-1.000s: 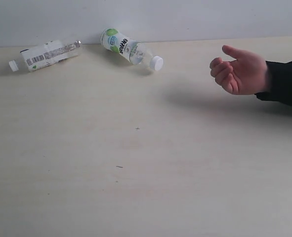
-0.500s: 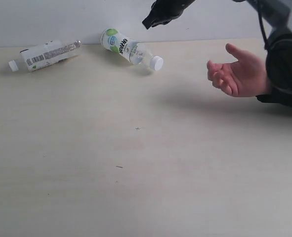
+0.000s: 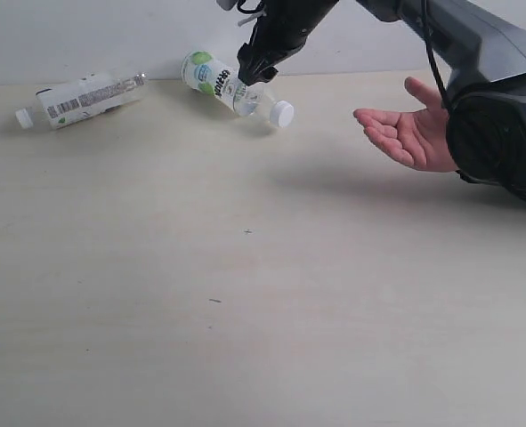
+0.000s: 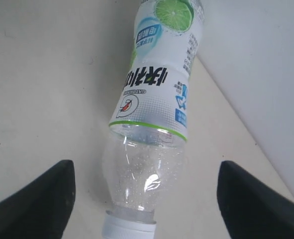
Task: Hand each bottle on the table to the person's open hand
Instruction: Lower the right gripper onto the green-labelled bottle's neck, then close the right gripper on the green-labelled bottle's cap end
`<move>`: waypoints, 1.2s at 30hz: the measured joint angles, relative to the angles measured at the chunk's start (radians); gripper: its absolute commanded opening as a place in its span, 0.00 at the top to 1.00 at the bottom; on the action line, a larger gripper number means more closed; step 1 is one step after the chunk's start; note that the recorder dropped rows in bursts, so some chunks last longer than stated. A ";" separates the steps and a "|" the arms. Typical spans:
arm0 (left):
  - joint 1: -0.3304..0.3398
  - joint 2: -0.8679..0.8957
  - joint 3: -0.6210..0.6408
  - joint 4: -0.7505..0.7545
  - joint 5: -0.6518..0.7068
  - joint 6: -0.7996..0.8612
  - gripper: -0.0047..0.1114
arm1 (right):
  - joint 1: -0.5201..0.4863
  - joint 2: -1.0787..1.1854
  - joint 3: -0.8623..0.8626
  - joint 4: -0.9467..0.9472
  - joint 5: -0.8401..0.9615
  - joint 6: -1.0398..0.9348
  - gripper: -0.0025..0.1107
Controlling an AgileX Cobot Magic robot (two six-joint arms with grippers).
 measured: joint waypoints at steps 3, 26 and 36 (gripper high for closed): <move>0.000 0.000 0.000 0.000 0.000 0.000 0.96 | 0.000 0.007 -0.002 0.000 0.000 -0.014 0.32; 0.000 0.000 0.000 0.000 0.000 0.000 0.96 | -0.010 0.088 -0.002 -0.066 0.060 0.044 0.32; 0.000 0.000 0.000 0.000 0.000 0.000 0.96 | -0.010 0.122 -0.002 -0.097 0.035 0.066 0.32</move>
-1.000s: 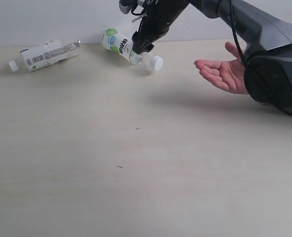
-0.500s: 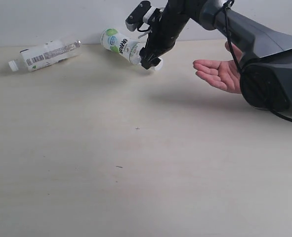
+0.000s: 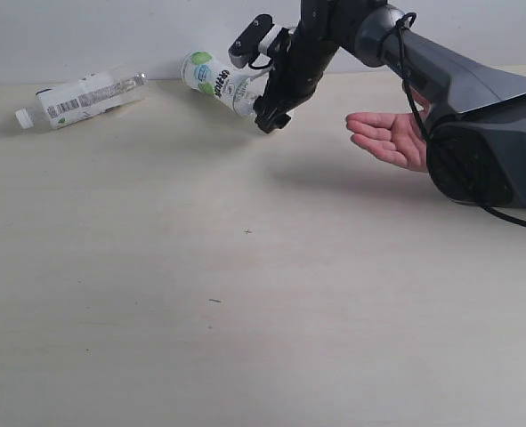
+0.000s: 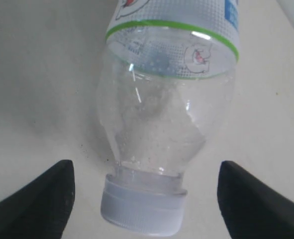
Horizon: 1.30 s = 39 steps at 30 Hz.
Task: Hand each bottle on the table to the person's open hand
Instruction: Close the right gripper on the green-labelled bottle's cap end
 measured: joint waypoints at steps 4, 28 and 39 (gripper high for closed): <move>0.000 0.000 0.000 0.000 0.000 0.000 0.96 | 0.000 0.000 0.000 0.000 -0.005 0.000 0.34; 0.000 0.000 0.000 0.000 0.000 0.000 0.96 | -0.002 0.000 0.000 -0.016 -0.028 0.029 0.34; 0.000 0.000 0.000 0.000 0.000 0.000 0.96 | -0.008 0.026 0.000 -0.016 -0.033 0.031 0.34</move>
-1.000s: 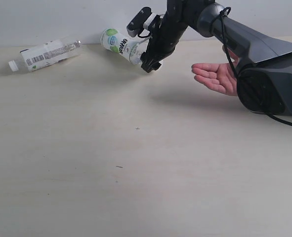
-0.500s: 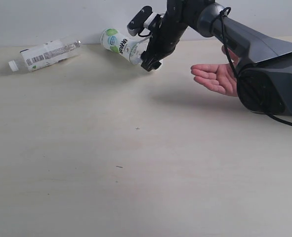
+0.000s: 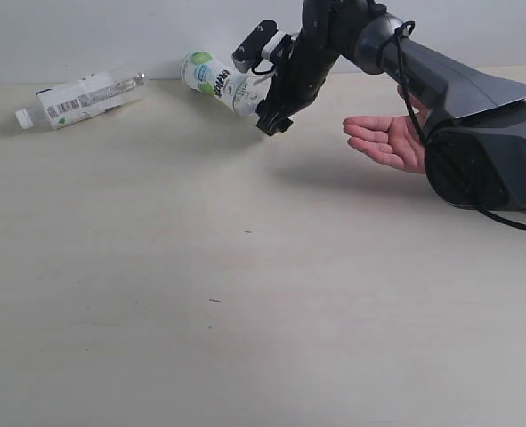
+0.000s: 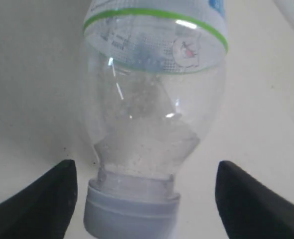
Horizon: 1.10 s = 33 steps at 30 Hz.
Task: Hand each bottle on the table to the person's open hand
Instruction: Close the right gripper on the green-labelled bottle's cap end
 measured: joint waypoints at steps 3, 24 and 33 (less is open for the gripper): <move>0.000 0.000 0.000 0.000 0.000 0.000 0.96 | 0.000 0.012 0.000 0.000 -0.002 0.000 0.34; 0.000 0.000 0.000 0.000 0.000 0.000 0.96 | 0.000 0.012 0.000 0.006 -0.041 0.052 0.98; 0.000 0.000 0.000 0.000 0.000 0.000 0.96 | 0.000 -0.016 0.000 0.004 -0.024 0.109 0.98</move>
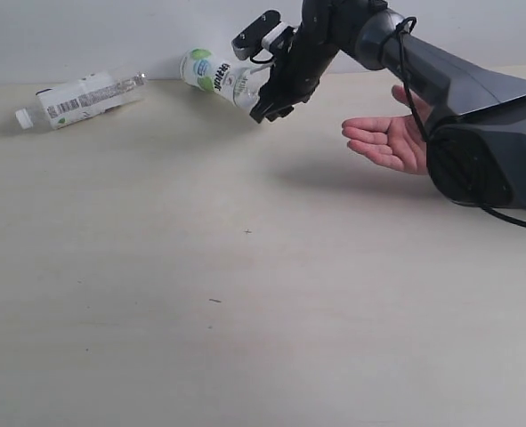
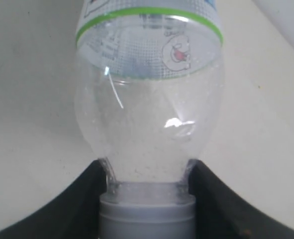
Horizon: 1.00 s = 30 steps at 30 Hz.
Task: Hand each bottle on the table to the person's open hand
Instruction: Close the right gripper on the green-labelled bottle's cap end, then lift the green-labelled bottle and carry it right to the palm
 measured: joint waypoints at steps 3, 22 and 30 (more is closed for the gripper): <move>0.000 0.000 0.000 0.000 0.000 0.000 0.96 | 0.000 -0.026 0.000 0.000 0.027 0.033 0.98; 0.000 0.000 0.000 0.000 0.000 0.000 0.96 | -0.002 -0.150 0.000 -0.050 0.184 0.113 0.98; 0.000 0.000 0.000 0.000 0.000 0.000 0.96 | -0.091 -0.258 0.000 0.037 0.251 0.119 0.98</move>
